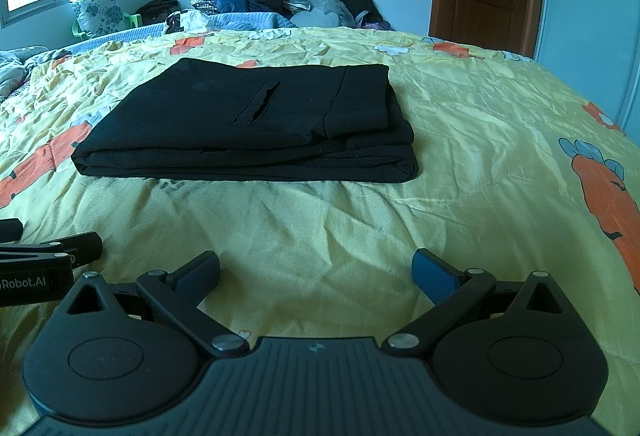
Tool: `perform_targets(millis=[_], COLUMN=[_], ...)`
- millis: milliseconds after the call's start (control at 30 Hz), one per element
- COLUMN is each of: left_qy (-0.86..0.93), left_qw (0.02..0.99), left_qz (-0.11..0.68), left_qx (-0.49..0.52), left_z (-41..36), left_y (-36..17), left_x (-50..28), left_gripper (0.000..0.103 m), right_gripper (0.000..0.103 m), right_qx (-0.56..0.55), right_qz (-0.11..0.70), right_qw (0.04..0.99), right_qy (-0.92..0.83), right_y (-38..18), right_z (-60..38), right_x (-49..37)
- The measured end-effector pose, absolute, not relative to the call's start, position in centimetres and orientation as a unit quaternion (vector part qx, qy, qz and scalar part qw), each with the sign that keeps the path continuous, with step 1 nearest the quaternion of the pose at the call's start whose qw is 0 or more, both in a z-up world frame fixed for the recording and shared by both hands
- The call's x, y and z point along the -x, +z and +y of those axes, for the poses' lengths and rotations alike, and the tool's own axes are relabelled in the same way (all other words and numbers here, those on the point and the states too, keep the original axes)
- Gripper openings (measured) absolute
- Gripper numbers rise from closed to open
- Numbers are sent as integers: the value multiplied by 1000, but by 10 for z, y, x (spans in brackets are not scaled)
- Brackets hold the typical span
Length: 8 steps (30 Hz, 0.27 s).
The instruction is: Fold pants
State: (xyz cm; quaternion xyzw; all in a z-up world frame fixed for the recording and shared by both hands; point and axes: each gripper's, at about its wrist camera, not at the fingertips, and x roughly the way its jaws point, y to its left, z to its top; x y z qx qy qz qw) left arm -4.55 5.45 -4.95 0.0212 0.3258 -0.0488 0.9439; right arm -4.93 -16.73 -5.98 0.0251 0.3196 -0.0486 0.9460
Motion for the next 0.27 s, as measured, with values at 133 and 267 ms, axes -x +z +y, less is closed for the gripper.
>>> perform_targets(millis=[133, 267], left_qy=[-49, -49], left_qw=[944, 944], left_qz=[326, 326], left_qx=[-21, -20], left_z=[54, 54], left_y=[-49, -50], left_x=[45, 45], left_gripper=[103, 103], right_gripper=[103, 103], right_qx=[-25, -25], right_qz=[320, 320], right_qw=[946, 946], right_qy=[-49, -49], right_y=[-60, -60], right_z=[-167, -167], right_x=[49, 49])
